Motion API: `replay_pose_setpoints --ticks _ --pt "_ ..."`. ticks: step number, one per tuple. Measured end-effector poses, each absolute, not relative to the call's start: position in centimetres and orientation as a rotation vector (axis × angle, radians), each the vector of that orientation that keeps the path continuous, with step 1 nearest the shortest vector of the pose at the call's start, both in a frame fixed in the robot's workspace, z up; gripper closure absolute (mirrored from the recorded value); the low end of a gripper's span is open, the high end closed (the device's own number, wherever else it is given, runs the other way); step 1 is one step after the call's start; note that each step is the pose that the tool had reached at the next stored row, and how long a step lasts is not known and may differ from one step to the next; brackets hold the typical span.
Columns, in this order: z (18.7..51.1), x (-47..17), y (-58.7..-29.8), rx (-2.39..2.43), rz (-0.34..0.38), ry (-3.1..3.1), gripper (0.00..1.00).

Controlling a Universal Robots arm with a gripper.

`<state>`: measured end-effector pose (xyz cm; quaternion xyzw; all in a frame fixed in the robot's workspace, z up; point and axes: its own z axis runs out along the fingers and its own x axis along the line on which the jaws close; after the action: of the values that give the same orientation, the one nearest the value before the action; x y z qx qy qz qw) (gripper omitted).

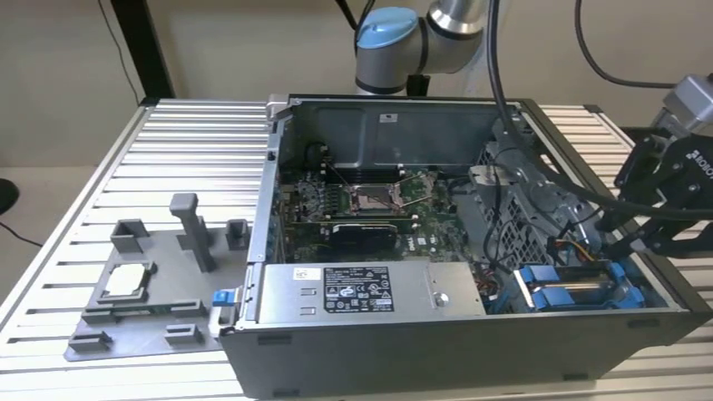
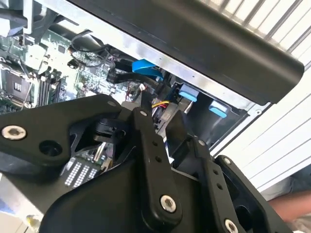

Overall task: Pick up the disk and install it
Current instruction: 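Insert the first disk wire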

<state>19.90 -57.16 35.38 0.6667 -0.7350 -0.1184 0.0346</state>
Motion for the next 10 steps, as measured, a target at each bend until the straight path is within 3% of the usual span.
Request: replay_pose_setpoints --ticks 10 --pt "34.73 20.64 -57.23 2.036 -0.419 -2.251 0.0"
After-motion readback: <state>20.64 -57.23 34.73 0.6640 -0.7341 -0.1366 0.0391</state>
